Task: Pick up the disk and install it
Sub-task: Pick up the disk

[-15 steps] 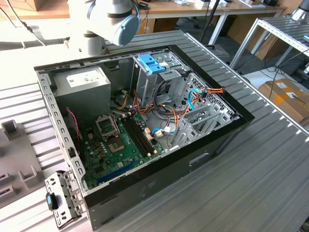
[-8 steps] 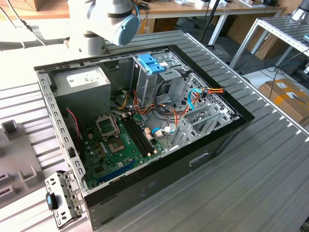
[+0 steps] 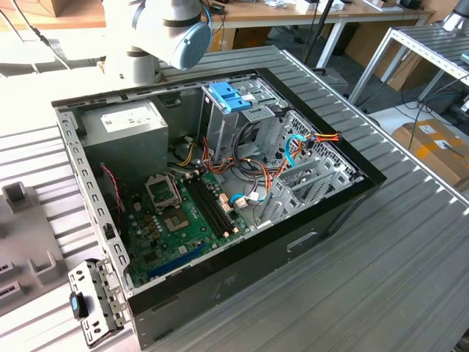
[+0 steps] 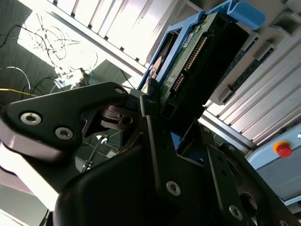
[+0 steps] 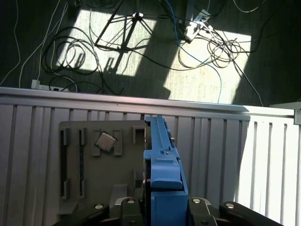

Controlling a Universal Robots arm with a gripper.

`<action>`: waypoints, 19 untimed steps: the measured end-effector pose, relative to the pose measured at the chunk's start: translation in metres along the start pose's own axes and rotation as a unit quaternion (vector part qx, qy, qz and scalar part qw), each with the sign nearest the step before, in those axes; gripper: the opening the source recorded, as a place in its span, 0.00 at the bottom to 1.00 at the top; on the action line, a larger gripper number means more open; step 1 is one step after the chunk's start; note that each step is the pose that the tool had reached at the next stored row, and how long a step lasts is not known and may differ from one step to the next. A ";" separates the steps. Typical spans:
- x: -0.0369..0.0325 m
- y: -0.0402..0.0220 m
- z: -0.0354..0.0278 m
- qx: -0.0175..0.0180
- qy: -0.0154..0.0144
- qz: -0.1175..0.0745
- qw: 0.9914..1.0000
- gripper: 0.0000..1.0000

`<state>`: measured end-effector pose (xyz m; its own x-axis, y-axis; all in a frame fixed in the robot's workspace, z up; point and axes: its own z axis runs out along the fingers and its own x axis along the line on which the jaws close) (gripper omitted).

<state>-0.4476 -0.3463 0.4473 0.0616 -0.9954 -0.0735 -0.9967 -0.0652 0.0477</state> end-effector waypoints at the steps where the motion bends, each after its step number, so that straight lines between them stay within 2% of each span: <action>1: -0.0001 -0.0001 -0.0019 0.000 0.000 0.000 1.000 0.37; 4: -0.0007 -0.0001 -0.0091 0.000 0.000 0.000 1.000 0.37; 13: -0.0015 0.0001 -0.0207 0.000 0.000 0.000 1.000 0.37; 19: -0.0026 0.0001 -0.0358 0.000 -0.001 0.000 1.000 0.37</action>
<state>-0.4460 -0.3463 0.4832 0.0615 -0.9953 -0.0750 -0.9967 -0.0652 0.0481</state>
